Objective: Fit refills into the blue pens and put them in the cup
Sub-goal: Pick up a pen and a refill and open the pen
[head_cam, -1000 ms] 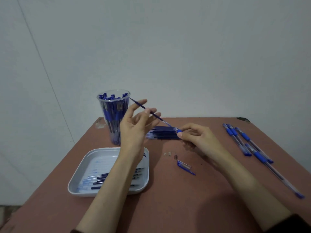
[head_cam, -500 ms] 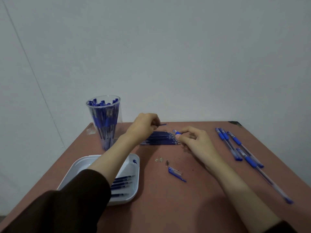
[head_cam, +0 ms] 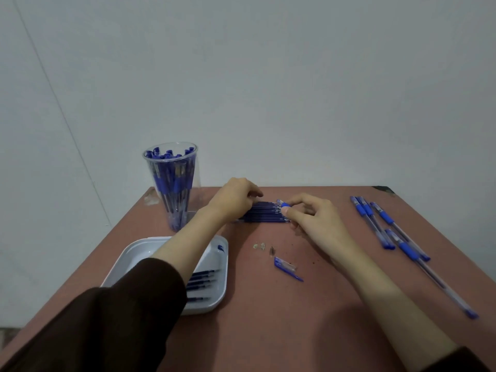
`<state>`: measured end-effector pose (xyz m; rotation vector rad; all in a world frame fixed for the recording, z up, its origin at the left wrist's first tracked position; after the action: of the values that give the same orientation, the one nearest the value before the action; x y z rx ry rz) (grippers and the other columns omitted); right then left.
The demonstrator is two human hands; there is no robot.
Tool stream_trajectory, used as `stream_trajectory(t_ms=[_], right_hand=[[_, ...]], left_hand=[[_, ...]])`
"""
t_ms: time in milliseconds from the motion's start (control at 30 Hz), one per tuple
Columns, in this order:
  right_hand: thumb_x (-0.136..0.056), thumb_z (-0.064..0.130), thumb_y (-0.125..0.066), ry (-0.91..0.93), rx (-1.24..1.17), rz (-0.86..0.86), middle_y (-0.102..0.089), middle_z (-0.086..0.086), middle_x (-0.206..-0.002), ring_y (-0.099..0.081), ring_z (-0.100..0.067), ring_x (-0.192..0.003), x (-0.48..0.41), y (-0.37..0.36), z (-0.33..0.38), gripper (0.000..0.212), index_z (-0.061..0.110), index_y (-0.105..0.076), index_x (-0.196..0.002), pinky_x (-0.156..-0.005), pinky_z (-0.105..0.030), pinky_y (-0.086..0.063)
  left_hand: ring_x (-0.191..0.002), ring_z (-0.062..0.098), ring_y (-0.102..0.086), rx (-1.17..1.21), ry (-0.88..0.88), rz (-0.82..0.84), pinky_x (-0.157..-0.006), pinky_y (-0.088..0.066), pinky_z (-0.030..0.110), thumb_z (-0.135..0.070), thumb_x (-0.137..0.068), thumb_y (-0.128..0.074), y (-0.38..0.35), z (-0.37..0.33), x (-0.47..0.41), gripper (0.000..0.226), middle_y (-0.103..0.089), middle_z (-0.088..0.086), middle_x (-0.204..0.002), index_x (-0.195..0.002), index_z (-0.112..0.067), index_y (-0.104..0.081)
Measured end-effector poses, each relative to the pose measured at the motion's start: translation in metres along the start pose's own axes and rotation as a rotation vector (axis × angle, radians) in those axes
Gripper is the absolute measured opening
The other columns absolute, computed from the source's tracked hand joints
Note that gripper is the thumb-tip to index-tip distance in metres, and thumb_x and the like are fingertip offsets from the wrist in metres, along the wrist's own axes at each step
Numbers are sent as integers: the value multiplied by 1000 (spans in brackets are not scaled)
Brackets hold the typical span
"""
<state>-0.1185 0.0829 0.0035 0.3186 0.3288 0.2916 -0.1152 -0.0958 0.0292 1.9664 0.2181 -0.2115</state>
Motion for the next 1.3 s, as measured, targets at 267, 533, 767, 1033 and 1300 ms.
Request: stream_trajectory(t_ms=[267,533,767,1033,1300], right_hand=[[-85,17,-67,178,55,105,-55,-10,-64,-51,-18,-59,23,-26,25,12,28,-69,-82,-63,-39,-48],[-85,19,-68,316,204,172,-59,-4,-66,-46,-4,-59,41,-43,33,21,38,-62,-78,-59,-13,-37],[-85,18,-68,316,208,187,-60,-5,-66,-46,-4,-59,43,-44,35,25,41,-62,-77,-59,-13,-36],[-87,16,-66,276,120,91,-58,-6,-65,-60,-27,-68,33,-31,30,14,29,-69,-83,-59,-23,-46],[-86,31,-63,165,162,-51,-64,8,-70,-61,-15,-72,18,-9,18,7,37,-66,-88,-71,-44,-54]], left_hand=[[-69,-5,-57,-7,-57,47,-69,-39,2,-10,-85,-66,55,2,87,16,-69,-7,-85,-98,-14,-75],[-74,-5,-59,-77,128,309,-78,-47,14,-21,-80,-73,62,41,149,9,-69,-13,-83,-89,-21,-75],[-80,6,-62,-142,115,331,-78,-49,20,-16,-82,-70,57,41,152,11,-70,-7,-88,-92,-21,-72],[-66,12,-56,523,51,-112,-64,-46,20,-12,-91,-59,77,7,131,14,-63,2,-77,-93,-22,-68],[-74,21,-72,1383,180,-562,-66,-59,28,-12,-100,-43,28,-31,84,2,-68,12,-84,-102,-14,-44]])
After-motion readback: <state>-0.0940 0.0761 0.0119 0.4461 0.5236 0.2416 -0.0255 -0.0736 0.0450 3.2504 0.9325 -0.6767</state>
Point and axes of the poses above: each hand's wrist, its own x-axis away from the middle knuckle, its own y-axis out of the back of the hand, z = x × y, the point moved 3 cm from there along -x, towards the middle knuckle
